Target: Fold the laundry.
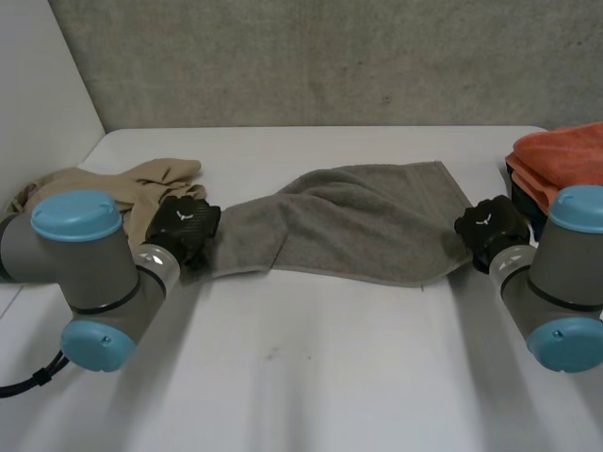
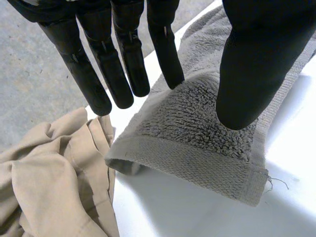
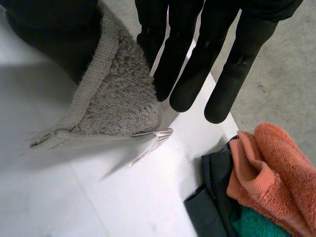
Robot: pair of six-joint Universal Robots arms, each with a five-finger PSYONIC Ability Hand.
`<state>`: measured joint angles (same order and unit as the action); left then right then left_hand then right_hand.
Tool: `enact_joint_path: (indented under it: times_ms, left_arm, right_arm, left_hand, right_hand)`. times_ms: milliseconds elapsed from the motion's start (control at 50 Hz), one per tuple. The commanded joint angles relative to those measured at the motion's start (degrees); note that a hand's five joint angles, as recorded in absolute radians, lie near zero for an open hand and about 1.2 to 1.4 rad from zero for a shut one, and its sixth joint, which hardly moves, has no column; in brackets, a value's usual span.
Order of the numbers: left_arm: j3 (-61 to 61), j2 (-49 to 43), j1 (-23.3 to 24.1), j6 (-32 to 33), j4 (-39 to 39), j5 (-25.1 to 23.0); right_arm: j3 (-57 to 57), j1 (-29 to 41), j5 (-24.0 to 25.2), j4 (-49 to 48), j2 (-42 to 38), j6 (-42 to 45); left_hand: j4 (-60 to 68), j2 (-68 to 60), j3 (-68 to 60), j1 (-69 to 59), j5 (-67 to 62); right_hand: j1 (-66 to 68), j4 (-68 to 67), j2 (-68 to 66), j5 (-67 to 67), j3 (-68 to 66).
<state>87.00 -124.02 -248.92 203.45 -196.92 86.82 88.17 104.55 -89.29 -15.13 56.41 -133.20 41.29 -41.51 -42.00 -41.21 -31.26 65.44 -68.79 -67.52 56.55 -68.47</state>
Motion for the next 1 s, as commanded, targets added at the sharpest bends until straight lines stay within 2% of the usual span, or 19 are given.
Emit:
enact_joint_path:
  times_ms: [20, 120, 160, 220, 280, 320, 440, 540, 580, 640, 680, 800, 960, 1000]
  left_arm:
    - [-2.88, -3.41, 0.28, 0.45, -1.01, 0.01]
    - [-6.13, -7.02, 0.37, 0.45, -1.01, 0.01]
    - [-7.36, -8.34, 0.37, 0.36, -1.01, -0.07]
    - [-8.15, -8.44, 0.11, 0.28, -1.01, -0.08]
    - [-8.16, -7.82, 0.28, 0.36, -0.75, 0.89]
    - [-7.72, -4.15, 0.45, -0.25, 0.31, 0.80]
    - [-4.21, 13.60, 0.02, -3.41, 8.12, 0.63]
    - [-7.53, 26.51, -0.42, -5.00, 20.58, 0.10]
    - [-10.51, 30.30, -1.47, -5.17, 26.20, 0.10]
    - [-13.51, 32.61, -2.62, -4.82, 31.58, 0.01]
    - [-16.06, 33.05, -3.94, -4.65, 35.98, -0.16]
    - [-17.04, 32.00, -6.92, -4.30, 40.65, -0.25]
    - [-13.78, 20.94, -5.96, -3.85, 40.65, -0.51]
    - [-14.83, 15.14, -5.87, -3.94, 39.87, -0.43]
  right_arm:
    - [1.04, -0.05, 0.00, 0.10, 0.28, 0.05]
    - [1.31, 0.04, 0.00, 0.10, 0.36, 0.05]
    - [1.39, 0.04, 0.00, 0.10, 0.36, 0.13]
    - [1.40, 0.04, -0.27, 0.10, 0.36, 0.13]
    - [1.40, -0.31, -0.79, 0.19, 0.63, 0.49]
    - [1.05, -0.31, -0.88, 0.37, 1.33, 0.66]
    - [0.17, -3.03, -1.32, 6.86, 13.00, 3.38]
    - [-4.40, -4.44, -1.15, 15.82, 22.85, 6.46]
    - [-8.77, -4.79, -1.06, 21.33, 27.67, 7.95]
    - [-13.78, -5.75, -0.88, 26.53, 30.67, 8.74]
    - [-16.17, -6.46, -0.88, 28.83, 31.56, 8.84]
    - [-18.64, -7.17, -0.27, 36.40, 31.30, 10.15]
    - [-16.53, -6.37, 0.00, 37.63, 22.09, 12.18]
    - [-16.97, -6.37, -0.35, 37.37, 19.27, 11.74]
  left_hand:
    - [4.58, -4.37, -3.87, -4.66, -4.61]
    - [5.92, -5.71, -5.21, -6.00, -5.95]
    - [15.97, -15.75, -15.26, -16.04, -16.00]
    - [38.64, -38.42, -37.93, -38.72, -38.67]
    - [38.71, -38.49, -38.00, -38.79, -38.74]
    - [38.71, -38.49, -38.00, -38.79, -38.74]
    - [38.71, -38.49, -38.00, -38.79, -38.74]
    - [38.71, -38.49, -38.00, -38.79, -38.74]
    - [38.71, -38.49, -38.00, -38.79, -38.74]
    - [38.71, -38.49, -38.00, -38.79, -38.74]
    - [38.71, -38.49, -38.00, -38.79, -38.74]
    - [38.71, -38.49, -38.00, -38.79, -38.74]
    - [38.71, -38.49, -38.00, -38.79, -38.74]
    - [38.71, -38.49, -38.00, -38.79, -38.74]
  right_hand:
    - [14.56, -11.21, -12.48, 13.45, -11.53]
    - [14.56, -11.21, -12.48, 13.45, -11.53]
    - [14.56, -11.21, -12.48, 13.45, -11.53]
    - [14.56, -11.21, -12.48, 13.45, -11.53]
    - [14.56, -11.21, -12.48, 13.45, -11.53]
    - [14.56, -11.21, -12.48, 13.45, -11.53]
    - [14.56, -11.21, -12.48, 13.45, -11.53]
    - [14.56, -11.21, -12.48, 13.45, -11.53]
    - [14.56, -11.21, -12.48, 13.45, -11.53]
    - [14.56, -11.21, -12.48, 13.45, -11.53]
    - [14.56, -11.21, -12.48, 13.45, -11.53]
    - [14.56, -11.21, -12.48, 13.45, -11.53]
    - [14.56, -11.21, -12.48, 13.45, -11.53]
    - [14.56, -11.21, -12.48, 13.45, -11.53]
